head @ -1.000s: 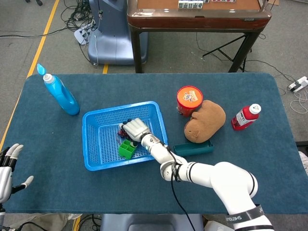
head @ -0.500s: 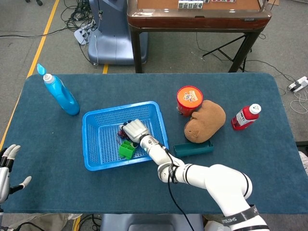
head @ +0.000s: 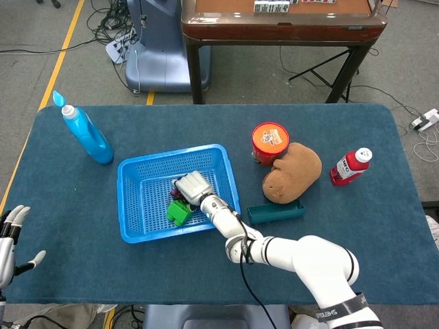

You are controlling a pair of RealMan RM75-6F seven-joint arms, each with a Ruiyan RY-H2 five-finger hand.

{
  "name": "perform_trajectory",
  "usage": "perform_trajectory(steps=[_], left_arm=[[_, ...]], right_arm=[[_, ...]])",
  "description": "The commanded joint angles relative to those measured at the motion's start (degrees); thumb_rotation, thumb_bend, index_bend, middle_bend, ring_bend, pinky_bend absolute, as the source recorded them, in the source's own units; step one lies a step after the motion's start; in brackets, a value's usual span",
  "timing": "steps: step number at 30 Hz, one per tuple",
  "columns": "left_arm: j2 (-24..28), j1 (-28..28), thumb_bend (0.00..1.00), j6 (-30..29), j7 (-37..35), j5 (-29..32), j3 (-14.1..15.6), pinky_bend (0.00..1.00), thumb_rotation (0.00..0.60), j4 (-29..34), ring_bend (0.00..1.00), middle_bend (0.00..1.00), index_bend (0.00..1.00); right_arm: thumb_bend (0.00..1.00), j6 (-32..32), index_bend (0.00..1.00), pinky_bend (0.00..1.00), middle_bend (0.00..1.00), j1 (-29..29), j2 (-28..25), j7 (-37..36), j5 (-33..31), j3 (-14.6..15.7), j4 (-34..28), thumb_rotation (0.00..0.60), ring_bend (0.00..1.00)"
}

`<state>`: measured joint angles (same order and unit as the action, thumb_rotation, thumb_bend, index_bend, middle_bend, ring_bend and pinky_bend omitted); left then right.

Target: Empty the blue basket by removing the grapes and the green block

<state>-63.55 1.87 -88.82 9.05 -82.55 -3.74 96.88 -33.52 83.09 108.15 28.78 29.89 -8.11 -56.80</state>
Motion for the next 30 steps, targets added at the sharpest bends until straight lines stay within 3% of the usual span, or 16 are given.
perform_trajectory(steps=[1,9,15,23,30], left_arm=[[-0.1,0.1,0.19,0.1,-0.1,0.0,-0.1,0.15,0.6,-0.1,0.09,0.09,0.12],[0.0,0.1,0.19,-0.1,-0.3,0.1,-0.3,0.15,0.6,-0.1,0.09,0.08,0.12],[0.0,0.1,0.19,-0.3,-0.4,0.2,-0.5,0.15,0.6,-0.1,0.09,0.08,0.12],[0.3,0.2,0.19,-0.4,-0.2,0.4,-0.9,0.15,0.6,0.2,0.09,0.08,0.11],[0.5,0.3,0.19,-0.5,0.0,0.2,-1.0,0.15,0.6,0.7,0.09,0.08,0.11]], right_arm=[[0.28,-0.2,0.27,0.59,0.33,-0.3,0.3,0.2,0.4,0.0,0.2,0.6,0.33],[0.47,-1.7,0.46,0.76,0.45,-1.8,0.3,-0.9,4.2,-1.6,-0.5,0.6,0.47],[0.52,-2.6,0.48,0.79,0.46,-3.2,-2.1,-3.0,6.8,-3.6,-3.5,0.6,0.49],[0.52,-6.5,0.48,0.79,0.46,-7.2,-12.8,-7.8,12.3,-7.7,-15.6,0.6,0.49],[0.52,-10.7,0.48,0.79,0.46,-12.9,-26.5,-9.9,16.0,-8.6,-28.7,0.6,0.49]])
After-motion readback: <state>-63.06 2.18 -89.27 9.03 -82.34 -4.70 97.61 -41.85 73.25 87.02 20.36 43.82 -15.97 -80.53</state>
